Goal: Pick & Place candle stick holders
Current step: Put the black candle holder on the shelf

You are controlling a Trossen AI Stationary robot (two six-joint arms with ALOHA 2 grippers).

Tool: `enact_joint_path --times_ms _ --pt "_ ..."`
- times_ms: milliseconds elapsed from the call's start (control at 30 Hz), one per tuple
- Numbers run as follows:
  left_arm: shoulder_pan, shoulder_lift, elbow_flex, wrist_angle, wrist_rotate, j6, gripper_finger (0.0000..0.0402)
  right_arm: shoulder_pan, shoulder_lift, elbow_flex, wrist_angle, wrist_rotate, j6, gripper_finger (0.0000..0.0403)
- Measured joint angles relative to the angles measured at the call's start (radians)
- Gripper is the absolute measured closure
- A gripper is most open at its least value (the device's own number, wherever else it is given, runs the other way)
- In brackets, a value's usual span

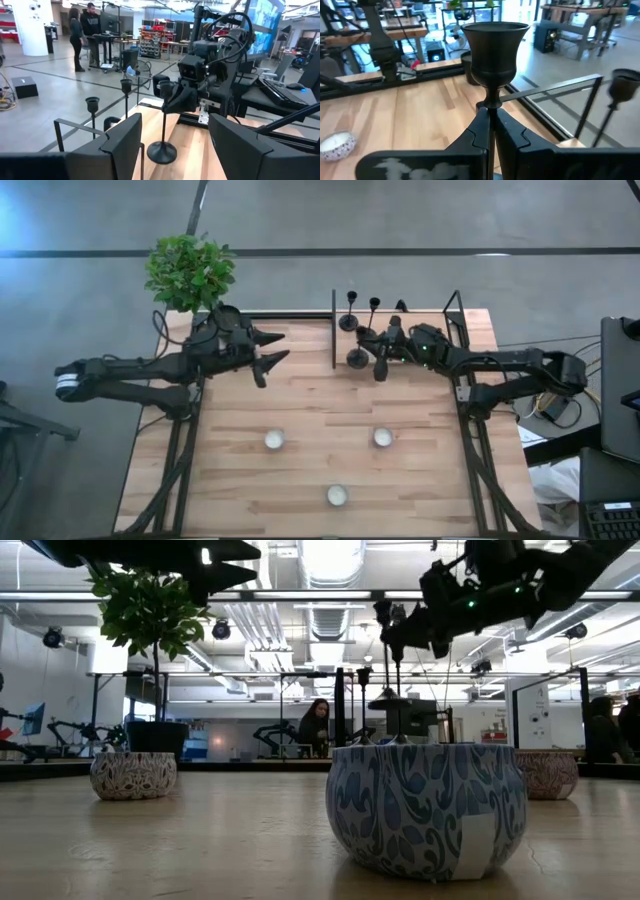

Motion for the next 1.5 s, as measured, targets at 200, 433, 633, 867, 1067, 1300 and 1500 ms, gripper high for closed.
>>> enact_joint_path --times_ms 200,433,633,867,1067,1300,1500 --pt "0.0 0.0 0.0 -0.002 -0.014 -0.003 0.0165 -0.027 0.111 0.0 0.124 -0.019 -0.005 0.0395" --pt "0.0 0.003 0.0 -0.003 -0.014 -0.005 0.0165 -0.078 0.202 0.001 0.196 -0.094 -0.006 0.0395" --pt "0.0 0.003 0.0 -0.003 -0.014 -0.005 0.0165 -0.108 0.251 0.001 0.283 -0.109 -0.026 0.0395" --pt "0.0 0.004 0.0 -0.003 -0.014 -0.002 0.0165 -0.163 0.285 0.001 0.294 -0.178 -0.032 0.0395" --pt "0.0 0.004 0.0 -0.004 -0.031 -0.001 0.0165 -0.183 0.306 0.001 0.329 -0.189 -0.043 0.0395" --pt "0.0 0.004 0.0 -0.004 -0.039 0.0 0.0165 -0.19 0.352 0.014 0.335 -0.22 -0.043 0.0395" --pt "0.0 0.004 0.0 -0.005 -0.039 0.0 0.0165 -0.195 0.379 0.034 0.335 -0.225 -0.051 0.0395"
